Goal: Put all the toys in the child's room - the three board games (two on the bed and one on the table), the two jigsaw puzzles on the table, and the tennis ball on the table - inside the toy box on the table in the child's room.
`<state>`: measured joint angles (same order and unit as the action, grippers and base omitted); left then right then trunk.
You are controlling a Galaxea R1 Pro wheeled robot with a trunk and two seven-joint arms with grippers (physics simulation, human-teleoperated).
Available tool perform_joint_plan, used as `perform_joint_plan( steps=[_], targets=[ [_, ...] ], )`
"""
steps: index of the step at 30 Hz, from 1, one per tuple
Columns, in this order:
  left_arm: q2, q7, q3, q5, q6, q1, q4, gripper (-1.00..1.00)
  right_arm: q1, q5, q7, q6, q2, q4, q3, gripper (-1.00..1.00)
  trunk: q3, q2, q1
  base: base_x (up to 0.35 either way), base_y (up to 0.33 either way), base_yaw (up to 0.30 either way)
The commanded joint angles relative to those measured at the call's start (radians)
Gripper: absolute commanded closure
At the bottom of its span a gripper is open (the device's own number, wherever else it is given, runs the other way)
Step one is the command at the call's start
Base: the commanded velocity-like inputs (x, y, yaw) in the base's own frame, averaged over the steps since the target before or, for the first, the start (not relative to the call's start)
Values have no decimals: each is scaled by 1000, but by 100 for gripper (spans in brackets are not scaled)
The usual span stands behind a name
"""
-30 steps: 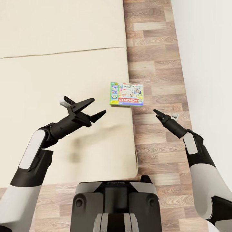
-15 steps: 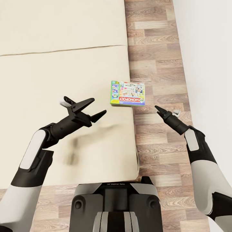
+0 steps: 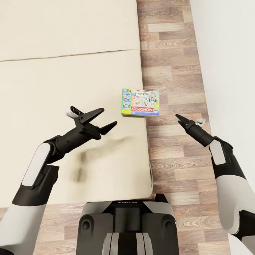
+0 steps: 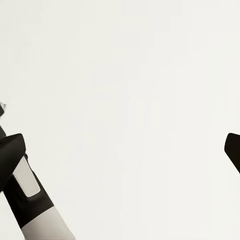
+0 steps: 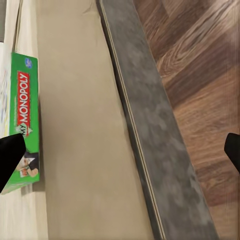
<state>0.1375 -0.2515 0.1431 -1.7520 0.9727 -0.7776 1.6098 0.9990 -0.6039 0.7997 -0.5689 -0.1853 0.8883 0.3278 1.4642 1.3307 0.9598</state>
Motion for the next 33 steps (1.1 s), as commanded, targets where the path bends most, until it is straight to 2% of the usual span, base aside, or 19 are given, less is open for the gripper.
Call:
perform_joint_plan(
  steps=[1, 11, 25, 33],
  targets=[
    [1, -8, 1, 6, 0, 0, -1, -100, 1, -6, 1, -8, -5, 0, 2, -100, 0, 0, 0, 0, 0, 0],
    [-1, -8, 1, 6, 0, 0, -1, -100, 4, -8, 1, -9, -23, 1, 3, -100, 0, 0, 0, 0, 0, 0],
    [-8, -9, 2, 6, 1, 0, -1, -100, 23, -8, -3, -9, -27, -3, 3, -100, 0, 0, 0, 0, 0, 0],
    [-14, -8, 2, 6, 1, -1, -1, -100, 60, -8, -57, -10, -25, -13, 3, -100, 0, 0, 0, 0, 0, 0]
  ],
)
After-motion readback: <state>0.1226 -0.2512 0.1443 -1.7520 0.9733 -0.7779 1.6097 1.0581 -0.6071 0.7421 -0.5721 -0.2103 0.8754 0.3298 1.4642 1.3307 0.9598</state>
